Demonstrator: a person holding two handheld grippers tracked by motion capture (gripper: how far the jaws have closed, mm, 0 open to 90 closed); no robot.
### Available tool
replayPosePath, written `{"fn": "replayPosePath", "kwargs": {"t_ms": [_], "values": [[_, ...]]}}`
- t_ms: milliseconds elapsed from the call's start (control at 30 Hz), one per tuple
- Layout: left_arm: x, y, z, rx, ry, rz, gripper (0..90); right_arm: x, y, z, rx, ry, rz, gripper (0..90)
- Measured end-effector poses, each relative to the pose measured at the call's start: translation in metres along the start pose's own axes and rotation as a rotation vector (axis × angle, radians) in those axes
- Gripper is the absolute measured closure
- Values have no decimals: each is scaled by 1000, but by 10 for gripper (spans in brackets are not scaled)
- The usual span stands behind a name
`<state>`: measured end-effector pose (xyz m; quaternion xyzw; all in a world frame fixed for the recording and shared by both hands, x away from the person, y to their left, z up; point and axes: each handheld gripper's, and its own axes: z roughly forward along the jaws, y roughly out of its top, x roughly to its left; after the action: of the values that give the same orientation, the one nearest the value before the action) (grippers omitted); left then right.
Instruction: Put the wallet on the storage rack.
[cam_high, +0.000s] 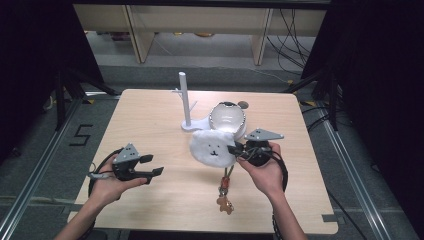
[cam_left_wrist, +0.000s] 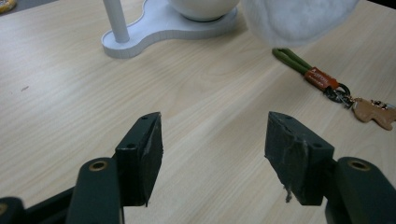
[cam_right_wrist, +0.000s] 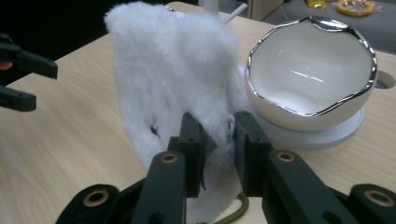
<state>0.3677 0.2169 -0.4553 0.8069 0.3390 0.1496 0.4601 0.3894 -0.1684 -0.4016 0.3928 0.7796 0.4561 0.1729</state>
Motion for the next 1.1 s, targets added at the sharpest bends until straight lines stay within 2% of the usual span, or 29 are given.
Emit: {"fn": "replayPosePath", "kwargs": {"t_ms": [67, 200, 233, 267, 300, 333, 400, 433, 467, 533, 567, 600, 633, 667, 700, 833, 867, 900, 933, 1000, 1033, 1067, 1100], "values": [[0, -3, 0, 1, -2, -5, 365, 0, 0, -1, -3, 0, 19, 758], [-1, -12, 0, 12, 12, -22, 365, -4, 3, -4, -20, -13, 14, 758], [0, -14, 1, 11, 7, -27, 365, -3, 3, -3, -32, -18, 39, 758], [-1, -17, 1, 11, 5, -41, 365, -8, 5, -5, -35, -18, 24, 758], [0, -19, 1, 9, 7, -41, 365, -7, 6, -6, -36, -32, 34, 758], [-1, -20, 1, 12, 12, -46, 365, -10, 8, -7, -33, -26, 16, 758], [-1, -22, 0, 13, 12, -51, 365, -11, 9, -7, -39, -37, 34, 757], [-1, -23, 0, 10, 11, -55, 365, -13, 10, -8, -42, -36, 13, 757], [-1, -24, 0, 9, 11, -56, 365, -14, 11, -8, -47, -41, 27, 758], [0, -25, 0, 8, 13, -61, 365, -17, 13, -8, -46, -48, 19, 758], [0, -25, 0, 4, 16, -68, 366, -16, 13, -8, -54, -54, 46, 757], [0, -26, 0, 1, 17, -75, 366, -18, 14, -9, -43, -57, 32, 757], [0, -27, 0, -3, 18, -78, 365, -18, 14, -9, -39, -57, 51, 757], [0, -27, 0, -1, 21, -80, 365, -22, 15, -9, -55, -69, 10, 757], [0, -28, 1, -8, 24, -83, 365, -22, 15, -9, -49, -54, 39, 757], [-1, -30, 2, 2, 29, -88, 365, -27, 18, -8, -63, -67, 57, 757], [-1, -30, 3, -3, 24, -86, 365, -26, 19, -9, -48, -71, 76, 757], [-1, -31, 3, 3, 19, -90, 365, -30, 20, -8, -78, -91, 31, 757], [-1, -31, 3, 7, 20, -87, 364, -29, 21, -9, -56, -76, 66, 757], [-1, -31, 3, 3, 17, -87, 364, -31, 22, -8, -67, -72, 54, 757], [-1, -31, 3, 3, 19, -87, 364, -33, 25, -9, -62, -84, 65, 757], [-1, -31, 3, 3, 19, -87, 364, -35, 26, -8, -73, -84, 41, 757], [-1, -31, 3, 3, 20, -89, 364, -36, 27, -8, -73, -78, 50, 757]]}}
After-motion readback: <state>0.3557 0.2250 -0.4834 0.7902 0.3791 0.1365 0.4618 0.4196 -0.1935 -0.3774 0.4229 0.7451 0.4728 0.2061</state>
